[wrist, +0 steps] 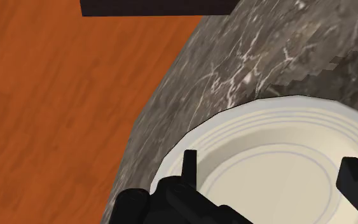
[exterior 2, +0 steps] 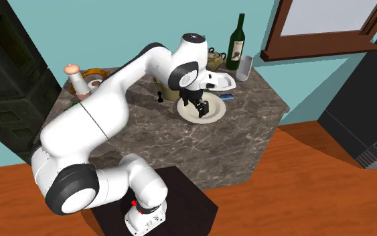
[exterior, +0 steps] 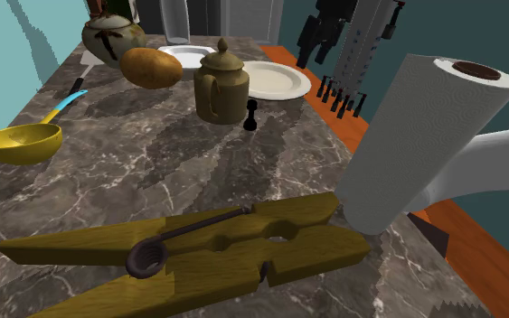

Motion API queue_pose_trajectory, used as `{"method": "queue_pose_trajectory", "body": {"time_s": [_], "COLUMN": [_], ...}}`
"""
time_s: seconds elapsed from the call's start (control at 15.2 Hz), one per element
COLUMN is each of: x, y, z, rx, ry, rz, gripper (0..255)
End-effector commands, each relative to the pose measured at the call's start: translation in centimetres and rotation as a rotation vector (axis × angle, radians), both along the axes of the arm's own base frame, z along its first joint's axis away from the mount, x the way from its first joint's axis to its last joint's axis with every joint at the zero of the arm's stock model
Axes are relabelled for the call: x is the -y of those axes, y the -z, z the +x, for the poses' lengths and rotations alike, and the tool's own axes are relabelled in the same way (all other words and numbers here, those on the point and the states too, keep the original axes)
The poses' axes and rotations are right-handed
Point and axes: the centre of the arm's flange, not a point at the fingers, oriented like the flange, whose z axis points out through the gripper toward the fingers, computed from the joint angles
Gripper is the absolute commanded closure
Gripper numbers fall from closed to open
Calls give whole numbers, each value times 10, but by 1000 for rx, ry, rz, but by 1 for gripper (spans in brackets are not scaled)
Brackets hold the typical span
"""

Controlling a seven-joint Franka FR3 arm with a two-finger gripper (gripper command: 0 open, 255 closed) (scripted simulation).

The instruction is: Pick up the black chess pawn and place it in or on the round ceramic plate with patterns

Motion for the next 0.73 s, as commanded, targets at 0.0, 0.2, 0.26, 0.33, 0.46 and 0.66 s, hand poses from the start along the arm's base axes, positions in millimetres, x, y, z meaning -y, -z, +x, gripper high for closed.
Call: {"method": "queue_pose_trajectory", "body": {"time_s": [0.0,0.2,0.26,0.33,0.46,0.66], "x": [0,-39,-52,-65,-91,-131], "y": [0,-1,-1,-2,-2,-3], "z": [0,-3,-4,-5,-8,-12], "rx": [0,11,14,18,25,36], "ry": [0,-15,-20,-25,-36,-51], "rz": [0,0,0,0,0,1], "gripper": [0,0,0,0,0,0]}}
